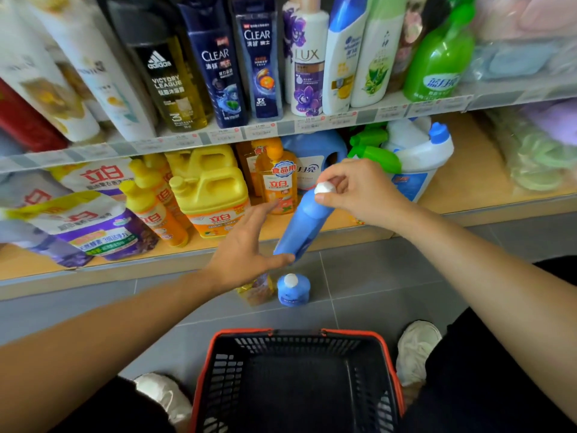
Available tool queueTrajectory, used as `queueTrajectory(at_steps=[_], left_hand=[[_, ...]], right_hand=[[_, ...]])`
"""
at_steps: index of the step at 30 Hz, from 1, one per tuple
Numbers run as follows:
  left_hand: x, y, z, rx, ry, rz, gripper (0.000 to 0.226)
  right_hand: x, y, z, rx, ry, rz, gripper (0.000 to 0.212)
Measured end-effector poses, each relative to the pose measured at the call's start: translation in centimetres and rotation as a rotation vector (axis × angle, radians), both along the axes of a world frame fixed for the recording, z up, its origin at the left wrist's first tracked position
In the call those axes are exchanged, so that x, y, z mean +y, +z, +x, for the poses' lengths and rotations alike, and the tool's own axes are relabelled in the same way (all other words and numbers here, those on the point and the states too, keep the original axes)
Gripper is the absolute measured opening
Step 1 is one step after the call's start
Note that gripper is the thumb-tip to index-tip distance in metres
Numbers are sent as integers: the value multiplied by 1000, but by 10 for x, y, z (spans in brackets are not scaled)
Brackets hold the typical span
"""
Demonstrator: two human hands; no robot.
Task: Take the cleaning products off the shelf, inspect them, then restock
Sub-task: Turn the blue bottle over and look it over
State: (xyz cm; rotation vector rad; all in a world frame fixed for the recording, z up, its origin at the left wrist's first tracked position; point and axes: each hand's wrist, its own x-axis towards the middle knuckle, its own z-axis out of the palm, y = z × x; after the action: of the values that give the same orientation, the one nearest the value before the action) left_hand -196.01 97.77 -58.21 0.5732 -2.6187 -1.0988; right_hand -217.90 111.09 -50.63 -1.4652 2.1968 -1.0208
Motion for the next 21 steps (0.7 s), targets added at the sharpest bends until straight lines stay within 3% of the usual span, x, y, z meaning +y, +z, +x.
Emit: queueTrajectory(at_steps=[3,8,14,18,21], left_hand=[[7,21,17,14,-39,46,97],[18,28,38,90,-25,158,72],[11,23,33,74,-110,436,64],[-1,15,36,2,-187,513,62],[-4,13,35,-27,-221,500,61]], right_hand=[[5,8,18,-161,90,-64,16],[12,9,39,-309,164,-135,14],[16,15,31,-225,343,-13,25],[16,11,29,-175,438,57,29],[14,7,29,-168,391,70,23]])
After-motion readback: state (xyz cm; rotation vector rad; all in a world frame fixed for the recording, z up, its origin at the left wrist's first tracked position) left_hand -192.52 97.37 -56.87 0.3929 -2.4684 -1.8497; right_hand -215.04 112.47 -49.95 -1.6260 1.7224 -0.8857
